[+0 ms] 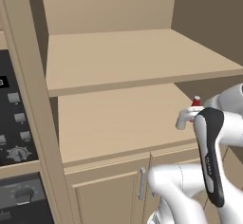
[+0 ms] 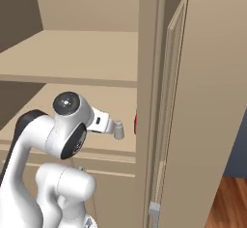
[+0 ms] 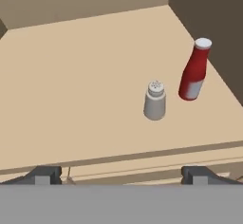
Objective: Collect the paprika, ketchup, and shaker from the cabinet and place them next to the stove.
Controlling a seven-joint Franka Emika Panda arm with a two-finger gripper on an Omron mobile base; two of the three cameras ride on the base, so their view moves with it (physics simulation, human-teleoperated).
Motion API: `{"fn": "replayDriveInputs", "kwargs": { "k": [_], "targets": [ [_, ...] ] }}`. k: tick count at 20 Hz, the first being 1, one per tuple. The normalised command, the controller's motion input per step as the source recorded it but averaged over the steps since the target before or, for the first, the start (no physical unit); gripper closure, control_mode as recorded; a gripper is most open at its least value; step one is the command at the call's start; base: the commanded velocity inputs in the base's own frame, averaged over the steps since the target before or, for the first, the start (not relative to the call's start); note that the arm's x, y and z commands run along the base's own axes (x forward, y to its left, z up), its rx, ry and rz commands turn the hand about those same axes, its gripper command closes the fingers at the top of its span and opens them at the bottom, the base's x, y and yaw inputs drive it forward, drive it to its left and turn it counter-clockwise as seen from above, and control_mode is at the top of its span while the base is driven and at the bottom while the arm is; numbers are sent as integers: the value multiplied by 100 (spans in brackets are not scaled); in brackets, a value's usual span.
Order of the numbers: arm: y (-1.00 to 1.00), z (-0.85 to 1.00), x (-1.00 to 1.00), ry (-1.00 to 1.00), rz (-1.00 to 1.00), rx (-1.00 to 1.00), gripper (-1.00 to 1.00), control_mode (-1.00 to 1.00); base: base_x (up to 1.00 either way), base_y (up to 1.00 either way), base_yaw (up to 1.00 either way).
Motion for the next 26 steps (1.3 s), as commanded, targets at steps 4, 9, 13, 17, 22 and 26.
{"fn": "replayDriveInputs", "kwargs": {
  "k": [4, 9, 13, 17, 22, 26],
  "targets": [
    [1, -33, 0, -20, -8, 5, -100, -100, 0, 0, 0],
    [5, -25, 0, -5, -12, 0, -100, -100, 0, 0, 0],
    [0, -7, 2, 6, -12, 0, -100, -100, 0, 0, 0],
    [-1, -7, 9, 5, -5, 0, -100, -100, 0, 0, 0],
    [-2, -14, 8, 0, -1, 0, -100, -100, 0, 0, 0],
    [0, -20, 7, 0, 0, 0, -100, -100, 0, 0, 0]
  ]
}}
